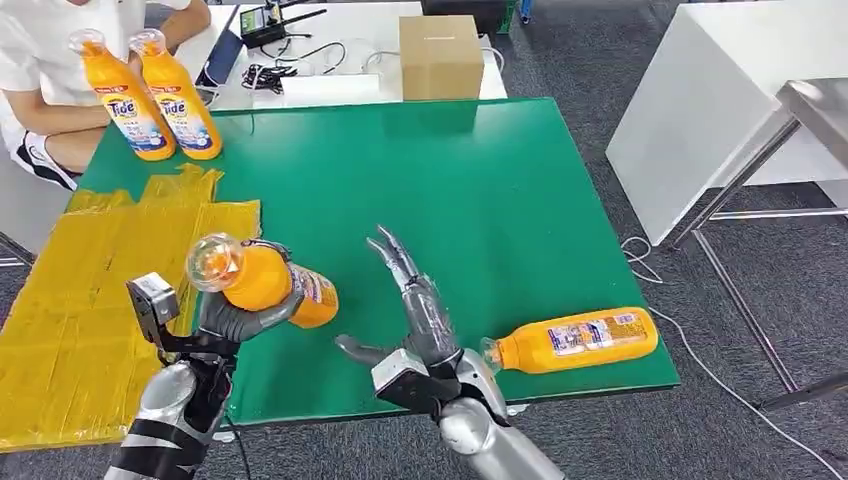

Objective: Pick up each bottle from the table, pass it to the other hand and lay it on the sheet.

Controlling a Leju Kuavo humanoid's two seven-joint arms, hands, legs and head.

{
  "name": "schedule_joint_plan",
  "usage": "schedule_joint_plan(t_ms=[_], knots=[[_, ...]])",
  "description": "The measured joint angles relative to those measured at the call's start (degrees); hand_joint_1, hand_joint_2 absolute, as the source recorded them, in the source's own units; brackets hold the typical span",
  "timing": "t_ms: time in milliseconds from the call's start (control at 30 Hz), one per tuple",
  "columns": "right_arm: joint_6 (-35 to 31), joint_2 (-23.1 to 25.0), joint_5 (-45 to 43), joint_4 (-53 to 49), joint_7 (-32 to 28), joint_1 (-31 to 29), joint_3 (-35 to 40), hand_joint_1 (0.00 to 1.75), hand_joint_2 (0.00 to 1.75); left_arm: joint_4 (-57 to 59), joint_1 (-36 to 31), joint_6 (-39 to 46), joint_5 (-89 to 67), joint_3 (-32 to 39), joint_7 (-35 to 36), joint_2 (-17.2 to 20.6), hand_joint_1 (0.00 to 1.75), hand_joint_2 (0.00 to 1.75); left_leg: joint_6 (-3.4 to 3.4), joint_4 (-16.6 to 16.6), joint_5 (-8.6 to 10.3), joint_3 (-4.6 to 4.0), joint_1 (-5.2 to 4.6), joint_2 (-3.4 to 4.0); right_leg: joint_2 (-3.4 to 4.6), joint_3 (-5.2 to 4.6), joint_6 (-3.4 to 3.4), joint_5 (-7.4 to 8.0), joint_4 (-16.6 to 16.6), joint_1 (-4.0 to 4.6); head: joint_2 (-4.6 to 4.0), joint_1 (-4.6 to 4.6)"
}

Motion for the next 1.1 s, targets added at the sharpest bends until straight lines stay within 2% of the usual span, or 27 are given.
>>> schedule_joint_plan(t_ms=[267, 333, 400, 600, 733, 900, 1100], knots=[[0.0, -0.2, 0.0, -0.8, 0.0, 0.2, -0.3, 0.00, 1.75, 0.0, 0.0, 0.2, 0.0, 0.3, 0.0, 0.1, 1.75, 1.75, 0.00, 0.0, -0.01, 0.00, -0.01, 0.05, 0.01, 0.00, 0.00, 0.00, 0.0, 0.00, 0.00, 0.00], [-0.3, -0.4, 0.2, -1.6, -0.1, 0.6, -0.6, 0.00, 1.75, 0.0, 0.0, 2.6, -1.5, 0.7, 0.0, 0.2, 1.75, 1.75, 0.00, 0.0, -0.01, 0.00, -0.01, 0.05, 0.01, -0.02, 0.00, 0.00, 0.0, 0.00, 0.00, 0.00], [-2.4, -1.2, -0.2, -5.4, -0.2, 3.4, -3.6, 0.00, 1.75, 1.3, -1.4, 30.0, -19.4, 5.0, -0.4, 1.4, 1.75, 1.75, -0.01, 0.0, -0.01, 0.00, 0.00, 0.06, 0.01, -0.03, 0.00, 0.00, 0.0, 0.00, 0.00, 0.00], [-3.7, -1.8, 0.3, -8.1, -0.2, 5.5, -5.3, 0.00, 1.75, 4.2, -3.3, 37.5, -25.8, 7.9, 0.5, 3.2, 1.75, 1.75, -0.02, 0.0, 0.00, 0.00, 0.04, 0.02, 0.01, -0.02, -0.01, 0.00, 0.0, 0.02, 0.00, 0.00], [-4.8, -2.6, 1.2, -12.5, 0.3, 8.4, -7.3, 0.00, 1.75, 7.8, -5.0, 50.1, -48.1, 9.3, 5.6, 5.2, 1.75, 1.75, -0.02, 0.0, -0.02, 0.00, 0.01, 0.08, 0.03, -0.05, -0.01, -0.01, 0.0, 0.02, 0.00, 0.00], [-3.9, -4.0, 0.6, -17.5, 0.3, 11.5, -11.1, 0.00, 1.75, 14.6, -7.5, 51.1, -72.9, 11.3, 12.8, 7.9, 1.75, 1.75, -0.03, 0.0, -0.02, 0.00, 0.01, 0.05, 0.02, -0.04, -0.02, -0.02, 0.0, 0.01, 0.00, 0.00], [-2.8, -4.5, 0.2, -19.3, 0.3, 12.9, -13.1, 0.00, 1.75, 21.6, -9.9, 49.9, -77.3, 11.7, 14.4, 8.5, 1.75, 1.75, -0.03, 0.0, -0.01, 0.00, 0.02, 0.09, 0.02, -0.04, -0.01, 0.00, 0.0, 0.01, 0.00, 0.00]])
